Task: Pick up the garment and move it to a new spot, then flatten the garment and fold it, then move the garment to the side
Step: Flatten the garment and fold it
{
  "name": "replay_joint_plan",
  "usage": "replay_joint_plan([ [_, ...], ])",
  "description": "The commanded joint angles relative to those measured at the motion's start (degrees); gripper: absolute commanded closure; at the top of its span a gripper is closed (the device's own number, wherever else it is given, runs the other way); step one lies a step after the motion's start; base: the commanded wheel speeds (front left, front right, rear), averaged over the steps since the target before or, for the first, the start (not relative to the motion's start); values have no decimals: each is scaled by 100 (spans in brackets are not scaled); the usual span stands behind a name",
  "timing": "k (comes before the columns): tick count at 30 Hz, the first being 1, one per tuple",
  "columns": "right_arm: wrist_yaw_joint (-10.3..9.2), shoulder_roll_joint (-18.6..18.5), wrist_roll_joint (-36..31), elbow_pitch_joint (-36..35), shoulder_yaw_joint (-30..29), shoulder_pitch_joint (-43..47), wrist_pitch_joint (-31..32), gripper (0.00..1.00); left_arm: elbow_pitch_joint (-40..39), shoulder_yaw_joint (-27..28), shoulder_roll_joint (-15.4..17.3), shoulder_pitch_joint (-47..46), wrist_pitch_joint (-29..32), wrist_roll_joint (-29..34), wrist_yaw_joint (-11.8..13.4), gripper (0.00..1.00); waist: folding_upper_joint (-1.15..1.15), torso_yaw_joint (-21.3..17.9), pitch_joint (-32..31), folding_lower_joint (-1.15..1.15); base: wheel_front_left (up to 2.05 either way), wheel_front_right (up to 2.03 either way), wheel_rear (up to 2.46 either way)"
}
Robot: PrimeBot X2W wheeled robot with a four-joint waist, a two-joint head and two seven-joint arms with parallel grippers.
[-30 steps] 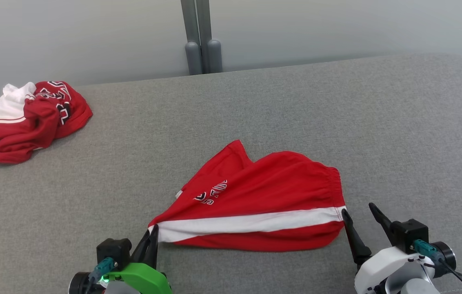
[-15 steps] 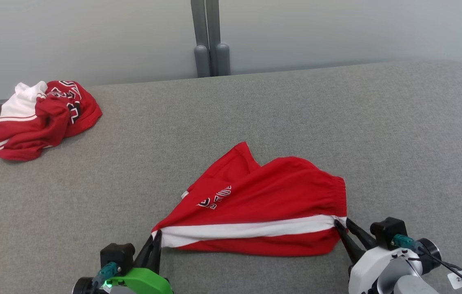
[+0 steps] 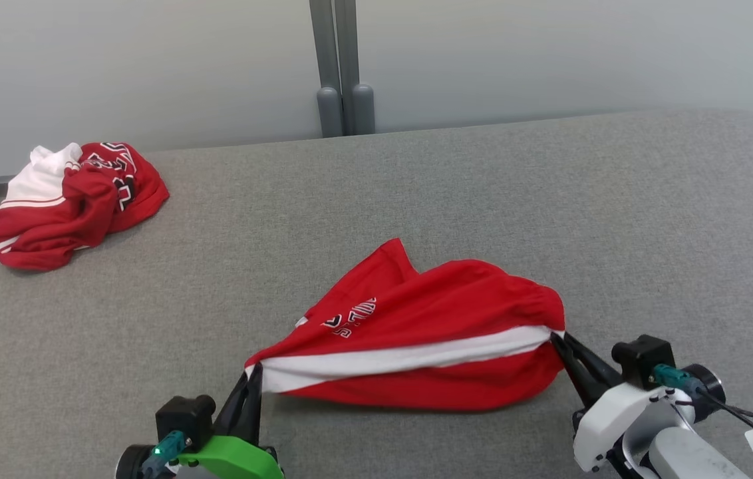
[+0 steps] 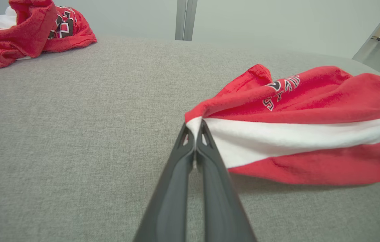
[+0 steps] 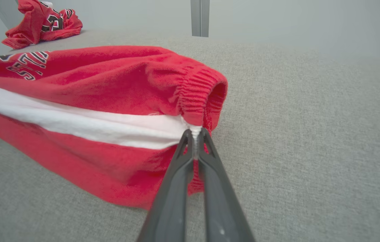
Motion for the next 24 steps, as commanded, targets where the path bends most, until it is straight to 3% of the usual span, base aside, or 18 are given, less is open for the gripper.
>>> replay_joint_plan([
  [1,-6,-37,-49,-128,-88,-107,-77,100,-115,35,17,2,-72,-42,-8,100,0,-17,-17,0,0,0,0],
  [5,-6,-70,-146,-639,-372,-111,-156,100,-597,76,-39,-73,-196,-128,-60,100,0,-56,-53,0,0,0,0],
  [14,-6,-86,-508,-2672,-1172,199,-183,100,-2344,214,58,-83,-223,-156,13,100,0,-185,-167,0,0,0,0],
  [24,-6,-187,-892,-4902,-1914,394,402,100,-4512,436,658,-512,459,273,226,100,0,-253,-167,0,0,0,0],
])
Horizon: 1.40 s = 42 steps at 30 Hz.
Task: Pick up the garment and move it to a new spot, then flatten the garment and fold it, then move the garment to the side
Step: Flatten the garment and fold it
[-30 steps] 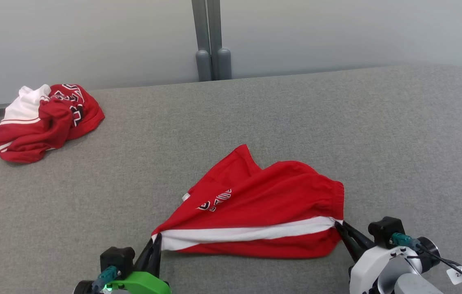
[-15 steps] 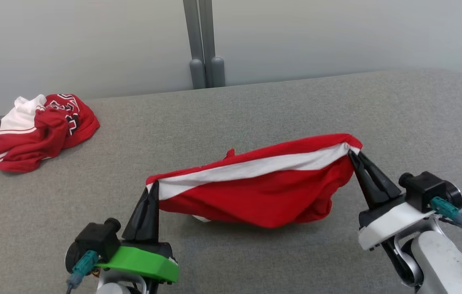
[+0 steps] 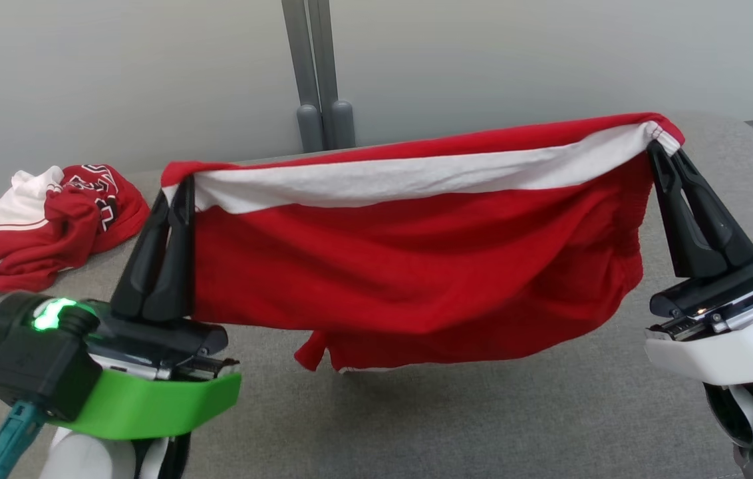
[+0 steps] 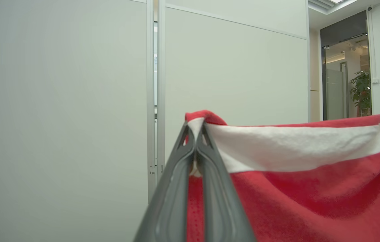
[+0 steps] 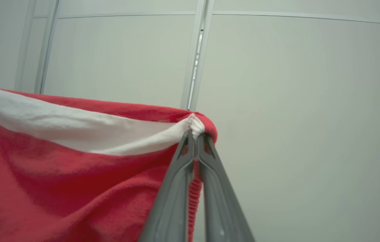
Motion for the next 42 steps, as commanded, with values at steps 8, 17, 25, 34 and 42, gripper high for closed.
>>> replay_joint_plan([
  [8,-6,-243,66,-71,239,-563,686,100,-107,97,443,-1037,712,166,-168,100,0,29,348,0,0,0,0],
  [17,-7,-269,6,2237,1206,-2944,247,100,1941,252,591,-3166,880,186,-467,100,0,-3,1349,0,0,0,0],
  [25,-7,606,-545,4794,1147,-5520,-457,100,3993,463,387,-5488,146,442,-230,100,0,-34,2297,0,0,0,0],
  [34,-7,1210,-1018,5764,961,-5478,-552,100,5624,302,-106,-5544,-711,320,-383,100,0,153,3026,0,0,0,0],
  [42,-7,1013,-555,5285,1008,-4425,-554,100,5340,356,-159,-4511,-809,168,-734,100,0,209,3047,0,0,0,0],
])
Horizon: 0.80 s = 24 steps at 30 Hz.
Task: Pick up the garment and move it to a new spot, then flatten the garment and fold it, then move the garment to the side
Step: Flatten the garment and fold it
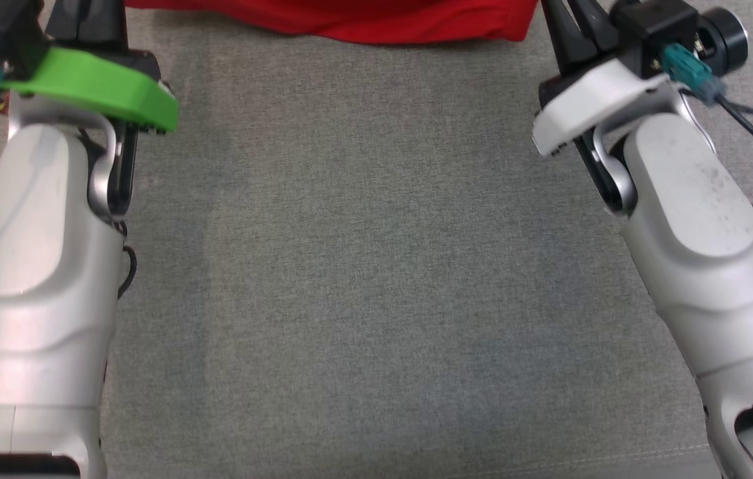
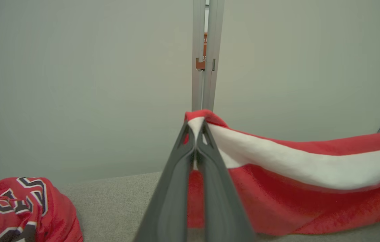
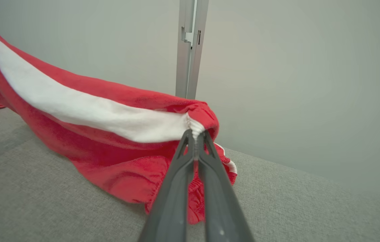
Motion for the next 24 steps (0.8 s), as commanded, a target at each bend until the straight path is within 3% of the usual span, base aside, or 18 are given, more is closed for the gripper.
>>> replay_joint_plan([
  [1,-8,-151,193,-370,-5,367,-18,100,-428,126,73,408,-23,-62,-50,100,0,34,-86,-1,0,0,0],
  [10,-8,-401,727,-1569,125,1755,-18,100,-1906,448,125,2178,-25,-73,-121,100,0,-48,-688,-1,0,0,0],
  [16,-8,-468,951,-2007,118,2867,-18,100,-2703,514,-138,3521,-24,90,-126,100,0,36,-1366,-1,0,0,0],
  [17,-8,-480,1087,-2460,-37,3828,-18,100,-3292,620,-416,4606,-26,145,-128,100,0,84,-2058,-1,0,0,0],
  [24,-8,-585,1126,-3147,-113,5057,-18,100,-3895,608,-612,5929,-25,149,-132,100,0,19,-2856,-1,0,0,0],
])
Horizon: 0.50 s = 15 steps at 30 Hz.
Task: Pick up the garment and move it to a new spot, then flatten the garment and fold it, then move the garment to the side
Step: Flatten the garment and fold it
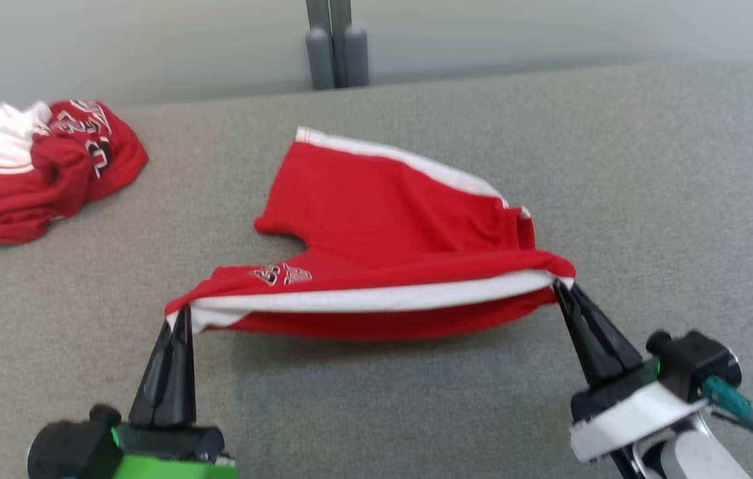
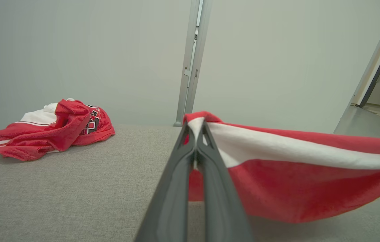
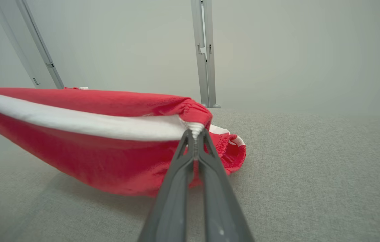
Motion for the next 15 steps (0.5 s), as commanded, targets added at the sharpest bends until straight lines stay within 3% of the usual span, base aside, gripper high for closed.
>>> replay_joint_plan([
  [1,-8,-71,65,-169,5,246,-18,100,-162,14,-32,261,-18,22,-10,100,0,-47,-692,0,0,0,0],
  [8,-8,-345,95,-706,97,1022,-18,100,-816,-89,-76,1161,-18,37,-9,100,0,-228,-748,0,0,0,0],
  [15,-8,-346,70,-410,222,1237,-19,100,-561,-177,-96,1415,-12,-155,32,100,0,-326,-660,0,0,0,0],
])
